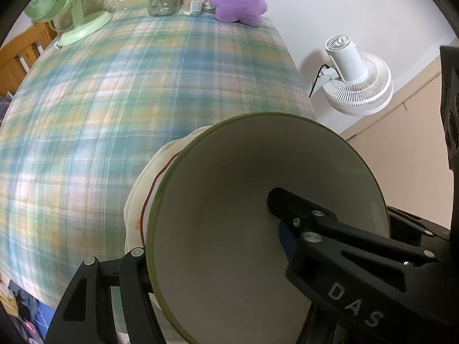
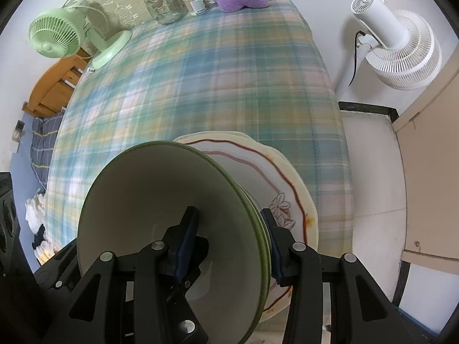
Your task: Organize plates and bowls
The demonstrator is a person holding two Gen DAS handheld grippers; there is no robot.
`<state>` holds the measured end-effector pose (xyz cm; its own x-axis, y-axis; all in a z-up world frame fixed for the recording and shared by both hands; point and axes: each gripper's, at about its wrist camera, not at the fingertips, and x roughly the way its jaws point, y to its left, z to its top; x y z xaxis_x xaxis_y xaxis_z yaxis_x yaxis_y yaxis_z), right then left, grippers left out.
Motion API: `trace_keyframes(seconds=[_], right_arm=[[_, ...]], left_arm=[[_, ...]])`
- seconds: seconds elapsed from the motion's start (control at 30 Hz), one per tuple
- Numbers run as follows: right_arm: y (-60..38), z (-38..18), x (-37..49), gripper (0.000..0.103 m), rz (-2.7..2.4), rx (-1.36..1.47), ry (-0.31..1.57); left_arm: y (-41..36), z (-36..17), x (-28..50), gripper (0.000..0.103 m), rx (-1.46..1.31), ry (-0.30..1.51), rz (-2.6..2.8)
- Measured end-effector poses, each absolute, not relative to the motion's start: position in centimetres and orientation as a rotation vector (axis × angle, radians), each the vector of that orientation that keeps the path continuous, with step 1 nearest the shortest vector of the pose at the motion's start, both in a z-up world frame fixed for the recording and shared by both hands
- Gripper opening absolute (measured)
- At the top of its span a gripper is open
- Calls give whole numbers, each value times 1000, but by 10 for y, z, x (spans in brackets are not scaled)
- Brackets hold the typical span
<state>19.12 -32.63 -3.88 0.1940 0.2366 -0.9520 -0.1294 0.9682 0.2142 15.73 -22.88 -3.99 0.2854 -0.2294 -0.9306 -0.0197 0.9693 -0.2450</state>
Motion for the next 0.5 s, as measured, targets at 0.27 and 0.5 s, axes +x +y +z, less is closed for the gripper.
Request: trace_keyframes(seconds=[0.27,0.5], right_arm=[[-333,-42,185,54,258,101,1348],[-338,-38,175,66,273,105,1325]], left_arm=[[-238,-42,153,71,-206,1279,-129],[-237,-39,142,77,-185,1256,-53]])
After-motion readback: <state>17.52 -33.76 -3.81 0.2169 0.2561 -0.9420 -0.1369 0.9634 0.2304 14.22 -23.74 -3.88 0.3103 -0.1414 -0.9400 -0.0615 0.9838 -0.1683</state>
